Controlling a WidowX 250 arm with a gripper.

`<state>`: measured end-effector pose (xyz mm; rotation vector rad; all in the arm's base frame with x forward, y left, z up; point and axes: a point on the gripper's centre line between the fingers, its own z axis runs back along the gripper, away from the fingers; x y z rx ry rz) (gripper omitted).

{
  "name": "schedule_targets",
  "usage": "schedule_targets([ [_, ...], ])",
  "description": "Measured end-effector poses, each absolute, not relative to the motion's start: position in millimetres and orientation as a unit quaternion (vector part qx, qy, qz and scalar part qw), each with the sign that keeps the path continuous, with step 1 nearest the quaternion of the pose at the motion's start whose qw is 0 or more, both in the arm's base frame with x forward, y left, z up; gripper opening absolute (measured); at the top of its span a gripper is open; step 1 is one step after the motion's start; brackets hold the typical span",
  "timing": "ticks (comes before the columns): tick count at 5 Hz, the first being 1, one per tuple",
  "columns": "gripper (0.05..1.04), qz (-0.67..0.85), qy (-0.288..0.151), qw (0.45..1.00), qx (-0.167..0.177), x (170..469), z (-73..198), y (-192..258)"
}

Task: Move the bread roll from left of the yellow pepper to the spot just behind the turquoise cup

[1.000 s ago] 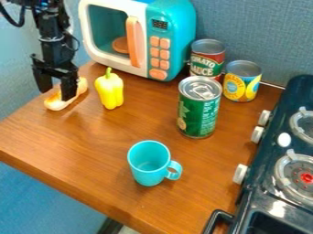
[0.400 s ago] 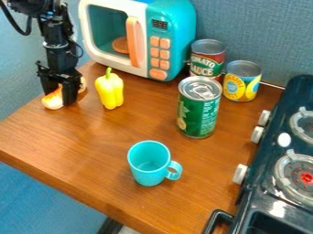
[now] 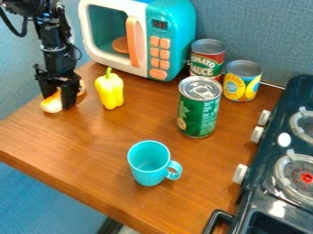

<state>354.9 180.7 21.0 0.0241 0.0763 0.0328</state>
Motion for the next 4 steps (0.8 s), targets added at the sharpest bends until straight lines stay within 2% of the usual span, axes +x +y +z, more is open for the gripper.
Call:
schedule_targets([
  [1,0.707,0.070,0.021,0.994,0.082,332,62,187],
  [2,0.707,0.095,-0.017,0.988,0.120,303,106,170],
  [3,0.707,0.064,0.022,0.993,0.092,284,110,145],
  [4,0.707,-0.003,0.041,0.997,0.064,290,105,101],
])
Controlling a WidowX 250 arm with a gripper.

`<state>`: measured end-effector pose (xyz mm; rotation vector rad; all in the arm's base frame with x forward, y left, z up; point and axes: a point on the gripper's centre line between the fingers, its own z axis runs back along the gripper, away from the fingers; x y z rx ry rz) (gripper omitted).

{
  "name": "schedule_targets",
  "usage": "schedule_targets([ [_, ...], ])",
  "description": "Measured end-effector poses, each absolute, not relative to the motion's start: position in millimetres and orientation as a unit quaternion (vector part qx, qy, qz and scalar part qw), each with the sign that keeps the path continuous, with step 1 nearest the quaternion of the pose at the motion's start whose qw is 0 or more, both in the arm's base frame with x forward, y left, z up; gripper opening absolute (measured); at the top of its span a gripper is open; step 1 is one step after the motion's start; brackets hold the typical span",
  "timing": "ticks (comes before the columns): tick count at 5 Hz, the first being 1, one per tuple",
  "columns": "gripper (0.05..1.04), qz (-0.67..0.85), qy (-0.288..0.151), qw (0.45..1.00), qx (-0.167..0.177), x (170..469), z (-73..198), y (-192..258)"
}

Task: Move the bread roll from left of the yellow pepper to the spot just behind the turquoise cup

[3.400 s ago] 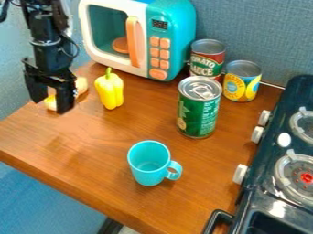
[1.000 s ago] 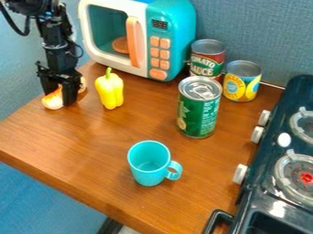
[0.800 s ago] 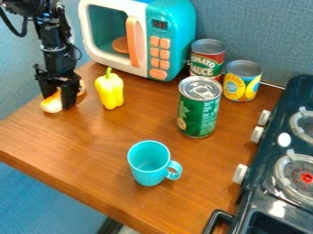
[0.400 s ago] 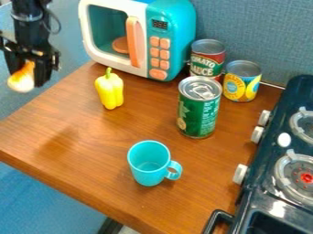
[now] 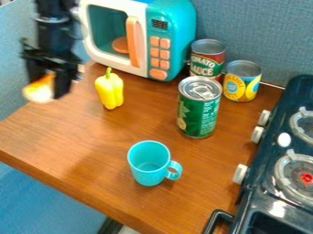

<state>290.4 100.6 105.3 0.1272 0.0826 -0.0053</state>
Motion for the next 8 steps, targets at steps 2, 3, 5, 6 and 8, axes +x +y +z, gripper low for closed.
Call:
schedule_targets([
  [2,0.707,-0.142,0.030,0.988,0.053,295,97,7],
  [3,0.707,-0.130,0.058,0.988,0.056,291,87,1],
  [5,0.707,-0.070,0.097,0.992,0.039,289,71,34],
  [6,0.707,-0.057,0.111,0.991,0.038,300,50,35],
  [8,0.707,-0.065,0.138,0.988,0.040,323,17,30],
])
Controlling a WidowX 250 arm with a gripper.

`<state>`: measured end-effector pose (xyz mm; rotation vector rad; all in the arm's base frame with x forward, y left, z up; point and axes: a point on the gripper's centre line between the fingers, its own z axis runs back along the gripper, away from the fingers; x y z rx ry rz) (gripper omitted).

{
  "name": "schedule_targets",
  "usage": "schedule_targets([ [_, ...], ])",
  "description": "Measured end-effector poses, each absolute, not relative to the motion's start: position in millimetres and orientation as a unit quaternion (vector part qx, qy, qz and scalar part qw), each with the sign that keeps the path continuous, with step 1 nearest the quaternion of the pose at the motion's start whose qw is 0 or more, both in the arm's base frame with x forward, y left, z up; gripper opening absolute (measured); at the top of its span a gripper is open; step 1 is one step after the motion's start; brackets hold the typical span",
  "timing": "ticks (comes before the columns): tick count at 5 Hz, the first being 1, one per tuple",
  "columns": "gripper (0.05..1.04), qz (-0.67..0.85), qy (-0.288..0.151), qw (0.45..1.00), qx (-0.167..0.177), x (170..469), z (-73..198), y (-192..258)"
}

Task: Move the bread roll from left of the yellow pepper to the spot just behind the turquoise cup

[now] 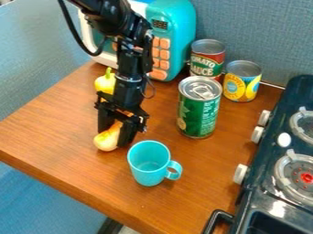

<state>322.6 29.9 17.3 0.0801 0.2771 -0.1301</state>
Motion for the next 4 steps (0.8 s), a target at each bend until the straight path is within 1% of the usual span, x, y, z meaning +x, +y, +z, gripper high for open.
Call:
schedule_targets([
  [1,0.707,-0.064,0.139,0.987,0.038,324,16,29],
  [2,0.752,-0.055,0.140,0.988,0.026,322,15,26],
  [3,0.989,-0.038,0.134,0.990,0.022,315,17,25],
  [4,1.003,-0.020,0.079,0.997,0.003,317,48,29],
])
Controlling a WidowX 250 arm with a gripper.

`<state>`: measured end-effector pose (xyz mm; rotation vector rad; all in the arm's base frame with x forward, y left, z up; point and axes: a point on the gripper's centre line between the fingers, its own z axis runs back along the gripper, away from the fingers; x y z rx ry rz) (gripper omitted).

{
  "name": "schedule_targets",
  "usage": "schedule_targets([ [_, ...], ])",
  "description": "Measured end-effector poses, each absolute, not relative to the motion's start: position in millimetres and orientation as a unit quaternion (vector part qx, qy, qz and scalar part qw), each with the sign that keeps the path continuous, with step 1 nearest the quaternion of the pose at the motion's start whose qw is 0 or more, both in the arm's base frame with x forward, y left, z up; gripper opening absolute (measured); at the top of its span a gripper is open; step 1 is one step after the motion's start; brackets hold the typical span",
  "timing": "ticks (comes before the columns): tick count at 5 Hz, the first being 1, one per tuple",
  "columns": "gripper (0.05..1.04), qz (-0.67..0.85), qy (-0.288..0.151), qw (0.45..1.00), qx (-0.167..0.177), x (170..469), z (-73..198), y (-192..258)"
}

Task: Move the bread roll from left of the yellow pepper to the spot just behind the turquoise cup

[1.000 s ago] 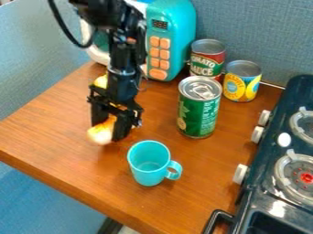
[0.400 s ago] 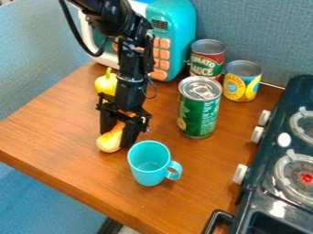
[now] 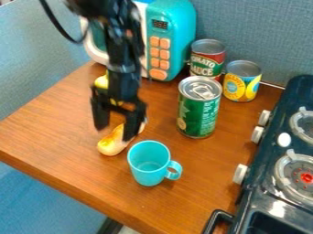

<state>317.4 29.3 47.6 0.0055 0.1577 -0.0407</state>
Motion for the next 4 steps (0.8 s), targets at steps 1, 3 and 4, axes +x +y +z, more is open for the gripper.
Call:
schedule_targets([
  [1,1.000,-0.024,0.038,0.999,-0.002,322,73,30],
  [3,1.000,-0.008,-0.005,1.000,0.014,326,104,56],
  [4,1.000,-0.006,-0.028,0.999,0.018,339,118,74],
])
